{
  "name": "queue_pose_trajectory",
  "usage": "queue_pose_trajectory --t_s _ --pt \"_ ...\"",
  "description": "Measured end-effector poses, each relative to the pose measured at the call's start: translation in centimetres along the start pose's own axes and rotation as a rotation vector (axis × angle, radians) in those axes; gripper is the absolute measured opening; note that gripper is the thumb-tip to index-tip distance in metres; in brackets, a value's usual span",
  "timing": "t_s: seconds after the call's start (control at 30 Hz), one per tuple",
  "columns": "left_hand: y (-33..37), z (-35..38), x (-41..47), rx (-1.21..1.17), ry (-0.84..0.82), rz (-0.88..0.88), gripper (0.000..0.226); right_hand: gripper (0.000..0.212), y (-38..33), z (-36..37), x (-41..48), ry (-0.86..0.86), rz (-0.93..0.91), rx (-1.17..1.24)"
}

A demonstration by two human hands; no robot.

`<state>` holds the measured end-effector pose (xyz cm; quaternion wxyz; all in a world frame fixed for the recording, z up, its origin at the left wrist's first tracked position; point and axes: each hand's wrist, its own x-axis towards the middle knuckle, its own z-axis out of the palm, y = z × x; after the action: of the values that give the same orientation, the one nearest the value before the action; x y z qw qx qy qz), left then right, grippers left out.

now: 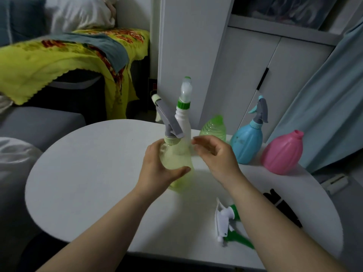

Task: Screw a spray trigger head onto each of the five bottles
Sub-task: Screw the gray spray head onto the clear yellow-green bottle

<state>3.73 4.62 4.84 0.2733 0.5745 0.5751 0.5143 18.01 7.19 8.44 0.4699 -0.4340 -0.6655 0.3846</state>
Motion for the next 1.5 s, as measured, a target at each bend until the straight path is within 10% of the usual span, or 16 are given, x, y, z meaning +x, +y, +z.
queue_pose_trajectory --t_s 0.37,0.87,1.17,1.5 --pt "-2.3 -7.7 9.1 0.213 0.117 -0.009 0.079 0.035 5.4 0.9 -2.0 -0.434 0.199 -0.970" --pt "-5.0 -7.0 12.2 0.095 -0.126 -0.117 0.076 0.039 4.9 0.6 -0.1 -0.552 0.300 -1.020" --pt "-5.4 -5.4 3.5 0.234 0.149 -0.055 0.054 0.034 4.1 -0.9 -0.4 -0.439 0.285 -0.776" --pt "-3.9 1.0 -2.1 0.406 -0.353 0.143 0.039 0.033 3.0 -10.2 -4.3 -0.017 0.323 -0.612"
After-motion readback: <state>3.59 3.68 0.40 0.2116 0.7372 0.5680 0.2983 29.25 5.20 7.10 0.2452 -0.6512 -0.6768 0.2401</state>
